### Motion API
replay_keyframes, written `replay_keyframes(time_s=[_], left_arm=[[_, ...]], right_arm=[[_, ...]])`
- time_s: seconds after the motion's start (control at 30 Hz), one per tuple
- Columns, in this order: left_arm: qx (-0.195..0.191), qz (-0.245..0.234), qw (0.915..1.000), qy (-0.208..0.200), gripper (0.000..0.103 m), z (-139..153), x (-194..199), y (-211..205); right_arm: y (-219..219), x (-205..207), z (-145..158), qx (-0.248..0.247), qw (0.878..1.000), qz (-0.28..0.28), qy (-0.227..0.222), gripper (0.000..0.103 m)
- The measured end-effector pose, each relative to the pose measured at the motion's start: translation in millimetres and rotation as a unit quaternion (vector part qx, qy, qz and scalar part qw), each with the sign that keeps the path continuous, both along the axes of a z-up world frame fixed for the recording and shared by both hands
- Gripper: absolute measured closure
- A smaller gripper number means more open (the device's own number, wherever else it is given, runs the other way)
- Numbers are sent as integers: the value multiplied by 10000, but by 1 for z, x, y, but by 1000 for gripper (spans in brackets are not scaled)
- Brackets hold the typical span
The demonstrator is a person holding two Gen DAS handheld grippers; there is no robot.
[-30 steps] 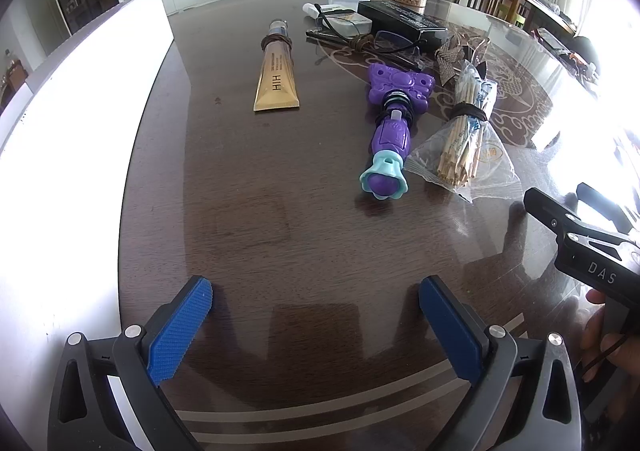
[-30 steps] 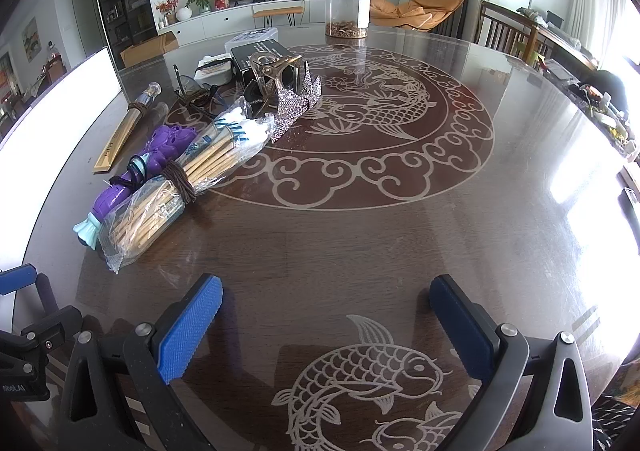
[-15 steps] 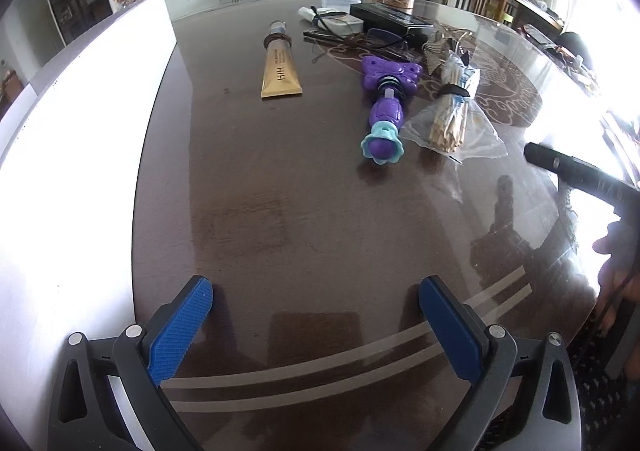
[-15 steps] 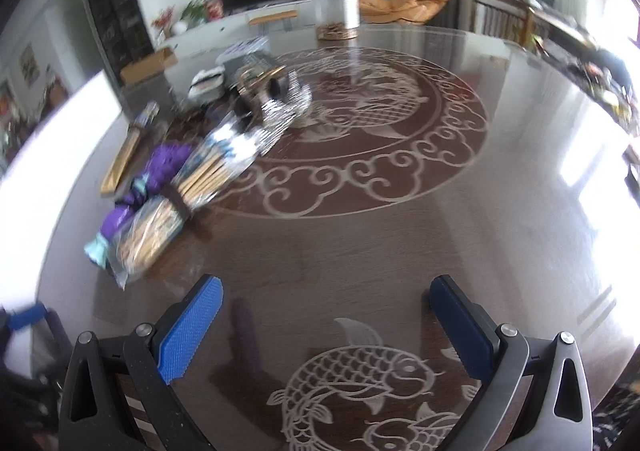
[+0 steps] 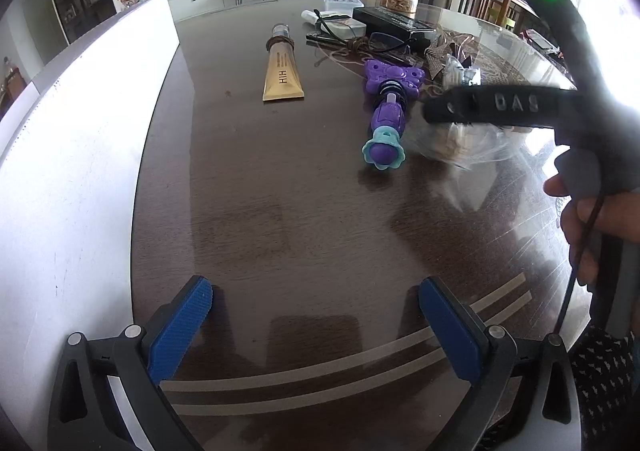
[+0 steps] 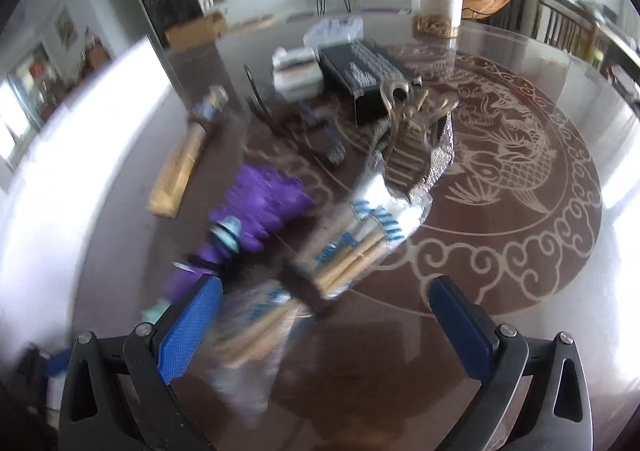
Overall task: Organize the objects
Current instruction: 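Close the right tool on the bagged wooden sticks while the left tool reaches the purple toy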
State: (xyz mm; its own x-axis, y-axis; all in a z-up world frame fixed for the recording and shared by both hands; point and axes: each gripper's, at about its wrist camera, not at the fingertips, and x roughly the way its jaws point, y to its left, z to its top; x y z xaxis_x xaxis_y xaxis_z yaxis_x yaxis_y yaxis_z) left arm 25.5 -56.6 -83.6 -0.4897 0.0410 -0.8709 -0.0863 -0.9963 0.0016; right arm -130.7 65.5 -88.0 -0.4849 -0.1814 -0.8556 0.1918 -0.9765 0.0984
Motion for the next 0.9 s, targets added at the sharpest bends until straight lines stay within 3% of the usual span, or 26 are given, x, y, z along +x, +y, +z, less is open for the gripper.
replay_keyframes(time_s=[0.17, 0.4, 0.9], left_arm=[[0, 88, 10000, 19, 0, 0, -1, 0], [-8, 137, 9999, -49, 0, -1, -13, 6], [-7, 227, 9997, 18, 0, -1, -18, 9]], right_arm=[[37, 3, -7, 546, 9982, -222, 121, 0], [61, 15, -10, 478, 9978, -95, 458, 0], [62, 24, -10, 464, 9975, -115, 514, 0]])
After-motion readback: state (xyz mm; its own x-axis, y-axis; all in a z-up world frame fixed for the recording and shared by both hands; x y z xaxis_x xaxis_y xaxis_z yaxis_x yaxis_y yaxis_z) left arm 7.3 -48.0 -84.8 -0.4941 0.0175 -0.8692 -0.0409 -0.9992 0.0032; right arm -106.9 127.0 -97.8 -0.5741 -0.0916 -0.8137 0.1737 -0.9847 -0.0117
